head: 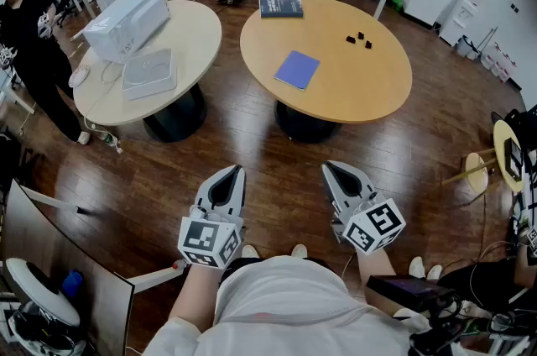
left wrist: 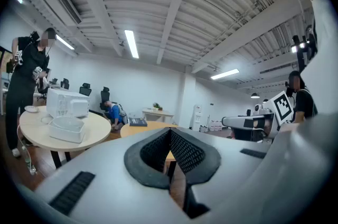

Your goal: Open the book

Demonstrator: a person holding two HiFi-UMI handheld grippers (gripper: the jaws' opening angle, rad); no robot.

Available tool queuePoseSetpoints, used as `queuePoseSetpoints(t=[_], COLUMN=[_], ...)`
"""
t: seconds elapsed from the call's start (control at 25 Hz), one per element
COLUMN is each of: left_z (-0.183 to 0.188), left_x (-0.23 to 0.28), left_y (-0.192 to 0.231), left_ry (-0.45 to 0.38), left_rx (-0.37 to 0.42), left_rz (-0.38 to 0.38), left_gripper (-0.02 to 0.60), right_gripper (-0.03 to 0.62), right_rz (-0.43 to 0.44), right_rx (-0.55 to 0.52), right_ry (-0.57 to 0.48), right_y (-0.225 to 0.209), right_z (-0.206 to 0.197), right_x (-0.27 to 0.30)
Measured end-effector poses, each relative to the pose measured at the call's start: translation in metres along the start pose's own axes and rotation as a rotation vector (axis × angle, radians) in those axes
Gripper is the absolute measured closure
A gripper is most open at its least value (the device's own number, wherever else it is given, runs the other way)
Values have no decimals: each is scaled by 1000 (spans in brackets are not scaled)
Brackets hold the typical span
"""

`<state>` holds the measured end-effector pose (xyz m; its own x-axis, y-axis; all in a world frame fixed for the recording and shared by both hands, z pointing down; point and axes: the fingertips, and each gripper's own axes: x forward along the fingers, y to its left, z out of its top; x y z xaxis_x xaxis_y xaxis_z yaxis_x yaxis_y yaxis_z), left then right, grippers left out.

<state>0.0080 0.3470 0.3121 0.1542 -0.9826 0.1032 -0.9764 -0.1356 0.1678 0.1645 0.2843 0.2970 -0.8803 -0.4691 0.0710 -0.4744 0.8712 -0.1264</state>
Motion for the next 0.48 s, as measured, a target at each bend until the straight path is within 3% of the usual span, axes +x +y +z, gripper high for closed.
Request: queuePoseSetpoints(t=[0.48], left_z=[-20], left_x=[-34], left_y=[71], left_ry=[16], left_rx=[-35], left_rz=[-6], left_gripper=[571], right_gripper=[597], right_rz=[-38], right_rx=[-30], right_ry=[40], right_y=[46], right_z=[-15], right_x=[45])
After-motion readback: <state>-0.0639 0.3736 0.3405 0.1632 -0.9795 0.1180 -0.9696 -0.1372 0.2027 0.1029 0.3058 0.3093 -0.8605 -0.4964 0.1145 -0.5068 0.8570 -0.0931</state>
